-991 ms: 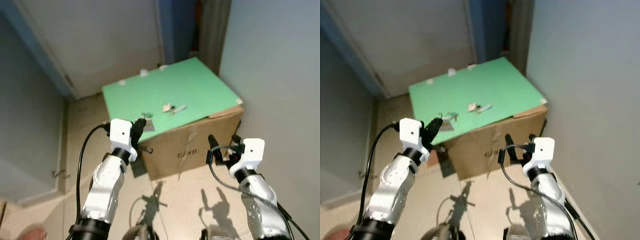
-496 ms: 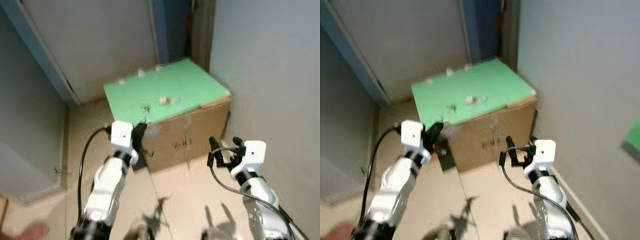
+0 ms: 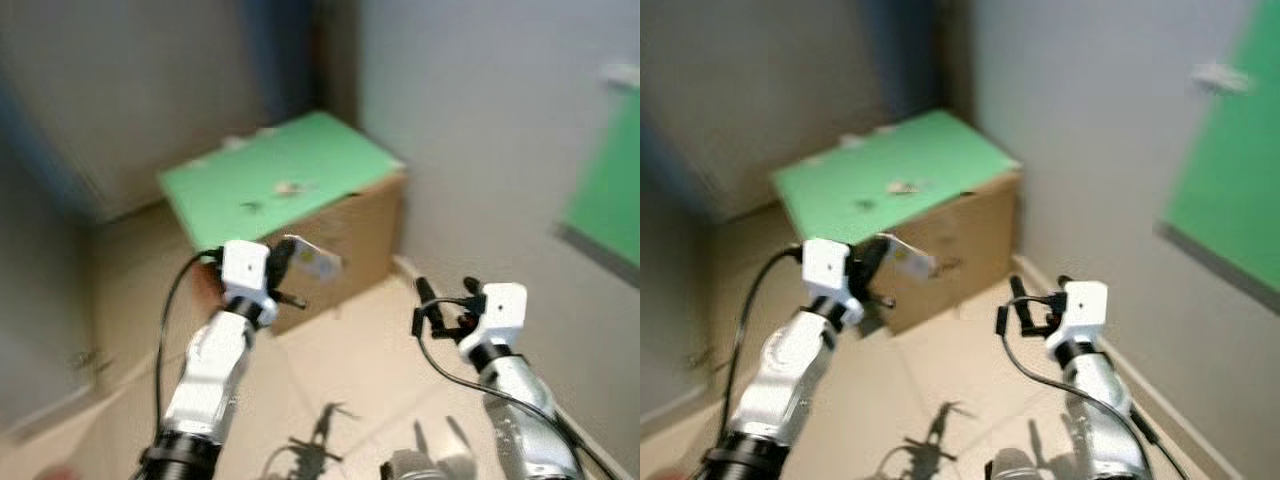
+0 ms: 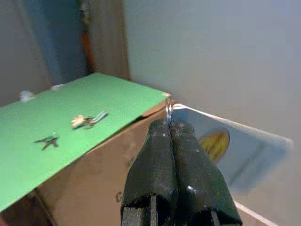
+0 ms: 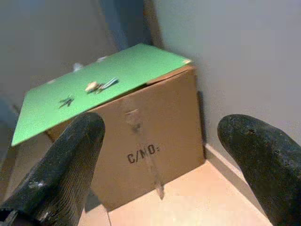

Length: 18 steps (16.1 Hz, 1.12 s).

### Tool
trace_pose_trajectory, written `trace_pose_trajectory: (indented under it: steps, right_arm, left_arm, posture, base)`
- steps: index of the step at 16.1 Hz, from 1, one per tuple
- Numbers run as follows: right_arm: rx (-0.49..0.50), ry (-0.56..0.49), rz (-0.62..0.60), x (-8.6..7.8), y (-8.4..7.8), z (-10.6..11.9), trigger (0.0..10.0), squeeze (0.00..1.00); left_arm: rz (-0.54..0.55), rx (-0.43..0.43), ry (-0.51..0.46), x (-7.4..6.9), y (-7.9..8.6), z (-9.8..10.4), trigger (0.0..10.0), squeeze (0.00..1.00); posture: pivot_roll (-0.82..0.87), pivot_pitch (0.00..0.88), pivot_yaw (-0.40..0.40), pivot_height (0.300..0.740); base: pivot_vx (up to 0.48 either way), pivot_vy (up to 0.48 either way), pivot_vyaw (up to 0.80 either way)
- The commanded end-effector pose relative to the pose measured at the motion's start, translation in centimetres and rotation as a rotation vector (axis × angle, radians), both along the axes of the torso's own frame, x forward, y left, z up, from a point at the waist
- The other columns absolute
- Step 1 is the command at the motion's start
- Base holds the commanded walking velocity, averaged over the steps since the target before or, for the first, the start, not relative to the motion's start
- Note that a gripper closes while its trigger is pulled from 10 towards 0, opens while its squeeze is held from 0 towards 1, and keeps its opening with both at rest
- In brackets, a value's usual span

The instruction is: Hang keys on a hook

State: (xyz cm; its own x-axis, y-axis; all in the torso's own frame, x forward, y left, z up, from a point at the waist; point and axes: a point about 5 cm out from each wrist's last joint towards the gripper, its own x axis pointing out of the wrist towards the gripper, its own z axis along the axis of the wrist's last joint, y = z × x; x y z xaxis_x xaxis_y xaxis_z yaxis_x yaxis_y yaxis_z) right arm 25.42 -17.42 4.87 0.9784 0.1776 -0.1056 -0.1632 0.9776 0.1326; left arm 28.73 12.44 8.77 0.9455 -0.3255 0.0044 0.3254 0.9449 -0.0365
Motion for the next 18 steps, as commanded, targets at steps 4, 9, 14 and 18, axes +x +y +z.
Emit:
trace_pose_trajectory:
  steps: [4,9,14,18]
  right_arm:
    - [-0.014,-0.017,0.021,0.2,0.4,0.3,10.0,0.0]
    - [-0.023,0.003,0.038,-0.1,0.6,-0.3,10.0,0.0]
    - [-0.024,0.012,0.035,0.3,0.4,-0.4,10.0,0.0]
    - [-0.032,0.017,0.038,0.1,0.4,-0.6,10.0,0.0]
  left_arm:
    - [-0.002,0.03,0.039,-0.7,0.8,-1.3,0.0,0.0]
    - [-0.034,0.057,0.033,-0.7,0.7,-1.3,0.0,0.0]
    - [-0.057,0.051,0.009,-0.5,0.8,-0.9,0.0,0.0]
    - [-0.084,0.062,-0.001,-0.5,0.7,-0.8,0.0,0.0]
  posture:
    - [-0.27,0.001,0.141,0.713]
    - [-0.26,0.0,0.135,0.713]
    - [-0.26,0.0,0.137,0.713]
    - [-0.27,0.0,0.137,0.713]
  base:
    - [0.0,0.0,-0.68]
    - [0.0,0.0,-0.66]
    - [0.0,0.0,-0.66]
    - [0.0,-0.454,-0.65]
